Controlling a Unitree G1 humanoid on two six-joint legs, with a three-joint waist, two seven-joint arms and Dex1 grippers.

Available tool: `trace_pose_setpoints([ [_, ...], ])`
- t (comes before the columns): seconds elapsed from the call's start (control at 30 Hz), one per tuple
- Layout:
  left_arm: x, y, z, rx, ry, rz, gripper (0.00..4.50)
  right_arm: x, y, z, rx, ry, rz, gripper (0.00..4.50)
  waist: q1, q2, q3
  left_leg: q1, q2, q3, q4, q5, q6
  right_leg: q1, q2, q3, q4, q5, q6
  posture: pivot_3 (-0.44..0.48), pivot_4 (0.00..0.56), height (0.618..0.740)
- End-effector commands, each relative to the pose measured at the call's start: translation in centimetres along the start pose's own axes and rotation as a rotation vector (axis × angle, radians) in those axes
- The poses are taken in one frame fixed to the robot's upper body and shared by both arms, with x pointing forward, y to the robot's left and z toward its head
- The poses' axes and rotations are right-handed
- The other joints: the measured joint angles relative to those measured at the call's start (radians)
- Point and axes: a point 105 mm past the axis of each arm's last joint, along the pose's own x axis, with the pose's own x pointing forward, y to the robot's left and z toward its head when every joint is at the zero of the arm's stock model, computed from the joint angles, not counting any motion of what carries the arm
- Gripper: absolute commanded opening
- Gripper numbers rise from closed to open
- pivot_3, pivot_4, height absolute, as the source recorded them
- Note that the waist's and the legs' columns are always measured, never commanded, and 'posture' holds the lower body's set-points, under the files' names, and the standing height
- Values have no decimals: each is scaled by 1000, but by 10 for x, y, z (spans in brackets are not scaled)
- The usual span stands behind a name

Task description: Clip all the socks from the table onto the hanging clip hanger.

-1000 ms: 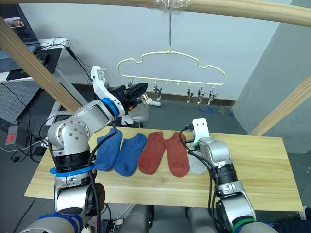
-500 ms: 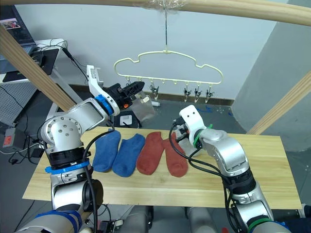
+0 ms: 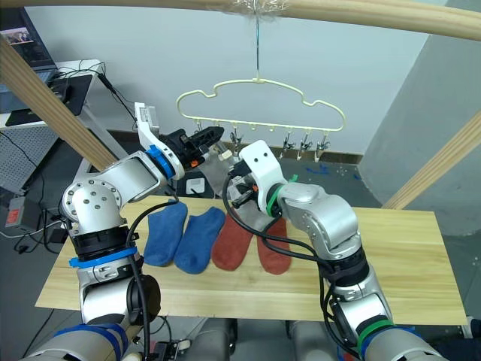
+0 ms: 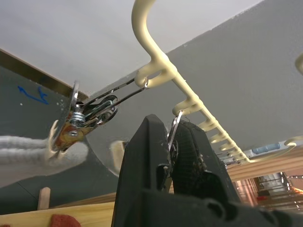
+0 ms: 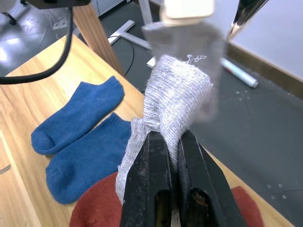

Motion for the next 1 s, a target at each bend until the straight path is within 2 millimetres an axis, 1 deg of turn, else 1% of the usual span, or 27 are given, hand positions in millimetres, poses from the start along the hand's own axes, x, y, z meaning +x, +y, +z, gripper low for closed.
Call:
trace_pose_setpoints([
  [0.03,-2,-7,8,6,-27,-25,173,0,9,17,-38,-66,31,36,0,0,0,0,0,0,0,0,0,0,0,0,0,0,0,-21,273,740],
  [0.3,-3,-8,7,4,-22,-23,173,5,8,24,-48,-82,36,36,1,0,0,0,0,0,0,0,0,0,0,0,0,0,0,-17,270,740],
  [1.0,-4,-7,1,8,-6,-24,173,13,-5,38,-56,-111,3,36,1,0,0,0,0,0,0,0,0,0,0,0,0,0,0,-10,265,740],
])
